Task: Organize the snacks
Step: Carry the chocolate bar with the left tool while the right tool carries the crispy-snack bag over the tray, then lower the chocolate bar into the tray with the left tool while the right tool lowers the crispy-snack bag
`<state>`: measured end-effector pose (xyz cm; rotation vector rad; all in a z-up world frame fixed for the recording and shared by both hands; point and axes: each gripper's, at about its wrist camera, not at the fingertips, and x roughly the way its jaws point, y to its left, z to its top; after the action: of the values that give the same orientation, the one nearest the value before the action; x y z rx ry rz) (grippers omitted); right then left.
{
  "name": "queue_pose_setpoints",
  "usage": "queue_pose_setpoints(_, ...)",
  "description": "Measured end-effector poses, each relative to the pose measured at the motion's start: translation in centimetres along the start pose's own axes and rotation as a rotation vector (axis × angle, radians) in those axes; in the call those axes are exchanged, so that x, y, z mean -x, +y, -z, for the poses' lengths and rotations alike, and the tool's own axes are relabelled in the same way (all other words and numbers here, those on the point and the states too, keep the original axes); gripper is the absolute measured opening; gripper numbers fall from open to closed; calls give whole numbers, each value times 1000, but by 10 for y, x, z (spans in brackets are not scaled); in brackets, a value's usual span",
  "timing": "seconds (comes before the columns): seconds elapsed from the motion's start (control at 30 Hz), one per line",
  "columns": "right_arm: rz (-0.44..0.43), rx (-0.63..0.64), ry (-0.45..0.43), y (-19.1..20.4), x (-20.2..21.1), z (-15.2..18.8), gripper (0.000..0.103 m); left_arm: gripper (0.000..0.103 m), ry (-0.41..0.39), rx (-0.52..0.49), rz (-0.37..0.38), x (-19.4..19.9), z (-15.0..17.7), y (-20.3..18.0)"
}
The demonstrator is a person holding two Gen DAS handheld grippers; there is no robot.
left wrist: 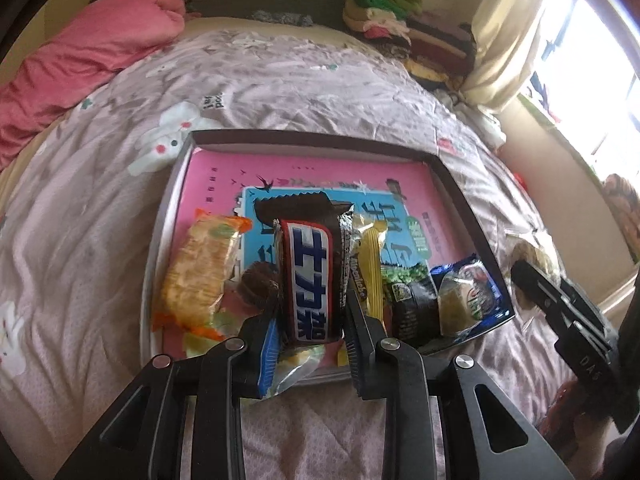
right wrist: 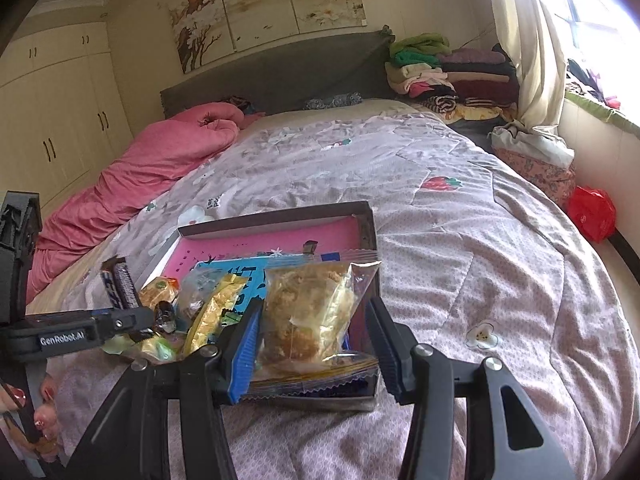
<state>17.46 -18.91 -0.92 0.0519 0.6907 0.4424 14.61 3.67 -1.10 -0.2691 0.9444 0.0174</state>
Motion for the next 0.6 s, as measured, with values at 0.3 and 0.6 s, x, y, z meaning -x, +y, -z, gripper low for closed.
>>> queue_pose_setpoints(0.3, -8, 0, 17, -4, -15, 1, 52, 29, 37, -48, -36, -20, 0, -13)
queue_pose_setpoints(0.6, -19, -4, 28, -7, -30, 2, 52, 29, 44, -64, -53, -28, 1, -21)
